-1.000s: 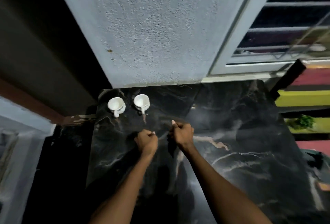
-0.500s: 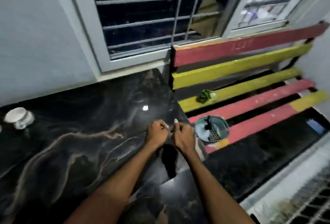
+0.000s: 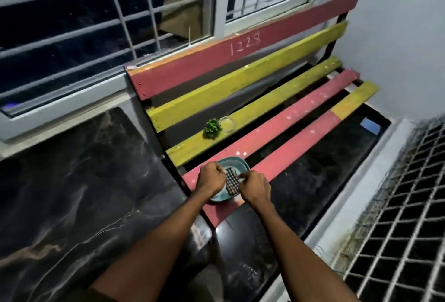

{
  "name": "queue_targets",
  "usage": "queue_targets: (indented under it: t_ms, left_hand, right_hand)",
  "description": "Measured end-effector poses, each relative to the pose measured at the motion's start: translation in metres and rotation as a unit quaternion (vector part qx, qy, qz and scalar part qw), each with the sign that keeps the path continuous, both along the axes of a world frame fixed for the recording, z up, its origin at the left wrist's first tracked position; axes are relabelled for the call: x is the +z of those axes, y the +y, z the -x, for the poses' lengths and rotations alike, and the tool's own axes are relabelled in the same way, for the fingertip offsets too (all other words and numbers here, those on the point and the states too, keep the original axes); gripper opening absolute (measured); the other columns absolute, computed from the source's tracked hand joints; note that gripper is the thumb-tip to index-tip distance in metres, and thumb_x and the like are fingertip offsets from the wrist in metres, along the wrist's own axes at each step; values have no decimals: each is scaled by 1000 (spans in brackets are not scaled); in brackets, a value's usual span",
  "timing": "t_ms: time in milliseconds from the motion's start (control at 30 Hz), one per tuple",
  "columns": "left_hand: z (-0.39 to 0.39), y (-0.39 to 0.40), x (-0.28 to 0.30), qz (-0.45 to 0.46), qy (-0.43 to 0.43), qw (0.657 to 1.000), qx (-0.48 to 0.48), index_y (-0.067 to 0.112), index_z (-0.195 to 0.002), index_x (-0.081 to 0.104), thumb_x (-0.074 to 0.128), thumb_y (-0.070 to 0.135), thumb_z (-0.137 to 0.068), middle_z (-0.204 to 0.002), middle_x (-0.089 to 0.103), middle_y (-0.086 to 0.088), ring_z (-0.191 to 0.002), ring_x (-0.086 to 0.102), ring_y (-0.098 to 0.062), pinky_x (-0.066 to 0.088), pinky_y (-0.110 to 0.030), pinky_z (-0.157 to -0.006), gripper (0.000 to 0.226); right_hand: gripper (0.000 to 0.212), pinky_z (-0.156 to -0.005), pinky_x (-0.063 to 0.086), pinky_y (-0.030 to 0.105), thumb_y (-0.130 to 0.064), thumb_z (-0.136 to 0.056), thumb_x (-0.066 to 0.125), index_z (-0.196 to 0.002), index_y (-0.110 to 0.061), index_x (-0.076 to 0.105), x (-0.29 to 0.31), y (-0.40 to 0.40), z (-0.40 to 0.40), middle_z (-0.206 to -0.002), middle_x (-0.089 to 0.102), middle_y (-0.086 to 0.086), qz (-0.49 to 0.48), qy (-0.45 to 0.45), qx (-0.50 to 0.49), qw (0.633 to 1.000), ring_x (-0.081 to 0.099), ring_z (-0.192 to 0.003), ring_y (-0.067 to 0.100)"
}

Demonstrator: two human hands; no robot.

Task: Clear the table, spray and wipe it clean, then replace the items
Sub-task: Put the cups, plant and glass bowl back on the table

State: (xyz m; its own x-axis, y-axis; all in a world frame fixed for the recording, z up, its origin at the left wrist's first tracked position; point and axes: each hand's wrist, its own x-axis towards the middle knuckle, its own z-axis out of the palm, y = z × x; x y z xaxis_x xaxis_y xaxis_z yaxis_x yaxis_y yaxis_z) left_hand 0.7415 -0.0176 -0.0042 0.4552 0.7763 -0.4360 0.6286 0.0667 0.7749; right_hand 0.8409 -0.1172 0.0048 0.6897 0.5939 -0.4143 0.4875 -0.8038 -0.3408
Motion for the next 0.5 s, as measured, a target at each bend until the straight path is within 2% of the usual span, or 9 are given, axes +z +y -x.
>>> queue_targets:
  t_ms: [67, 133, 167, 233, 300, 333, 433, 500]
  left_hand:
    - [-20, 11, -8, 8, 13, 1000, 3, 2, -78, 71, 50, 4, -86, -85, 76, -21, -80, 73, -40, 62, -49, -78, 22]
    - [-38, 24, -14, 9, 23, 1000, 11, 6, -75, 71, 50, 6, -85, -82, 75, -17, -75, 72, -39, 62, -47, -74, 23]
    - [-46, 30, -16, 9, 27, 999, 20, 9, -73, 70, 50, 7, -84, -81, 75, -15, -75, 72, -37, 62, -46, -73, 23]
    - [-57, 43, -23, 12, 34, 998, 47, 7, -74, 70, 52, 6, -83, -83, 76, -16, -82, 73, -36, 61, -44, -76, 20]
    - [-66, 55, -34, 19, 43, 996, 72, 1, -78, 71, 54, 4, -85, -88, 76, -19, -90, 71, -37, 59, -42, -83, 18]
    - [-71, 60, -40, 25, 49, 995, 80, 0, -79, 71, 55, 2, -86, -89, 76, -20, -89, 70, -36, 58, -41, -82, 17]
    - [-90, 80, -55, 39, 58, 992, 106, 2, -79, 70, 56, -1, -84, -85, 72, -13, -75, 64, -25, 47, -30, -73, 15]
    - [-105, 92, -66, 42, 62, 989, 131, 3, -84, 73, 56, -1, -85, -91, 75, -13, -84, 65, -25, 44, -26, -76, 17]
  right_hand:
    - [49, -94, 53, 39, -27, -80, 63, -129, -31, 68, -3, 9, -22, -122, 73, 9, 11, 25, 21, 999, 67, -116, 33]
    - [56, -95, 53, 40, -39, -81, 65, -136, -30, 63, -12, 25, -45, -125, 71, 9, 23, 29, 29, 999, 66, -118, 33]
    - [54, -93, 53, 39, -46, -82, 63, -134, -28, 65, -17, 34, -56, -123, 72, 10, 28, 21, 27, 999, 66, -117, 34]
    - [50, -87, 54, 39, -56, -86, 53, -112, -19, 75, -26, 55, -76, -112, 74, 15, 40, -2, 22, 999, 69, -108, 37]
    - [51, -83, 55, 40, -55, -90, 50, -94, -11, 74, -35, 74, -92, -103, 74, 18, 45, -10, 25, 999, 69, -102, 39]
    - [47, -83, 55, 40, -52, -91, 53, -95, -10, 74, -38, 82, -99, -105, 74, 18, 48, -7, 33, 998, 69, -102, 40]
    - [37, -92, 54, 39, -42, -86, 69, -117, -23, 75, -53, 107, -126, -117, 75, 9, 49, 40, 59, 996, 68, -113, 33]
    - [52, -98, 52, 37, -36, -81, 73, -132, -32, 68, -63, 122, -146, -124, 73, 4, 59, 65, 86, 992, 66, -120, 28]
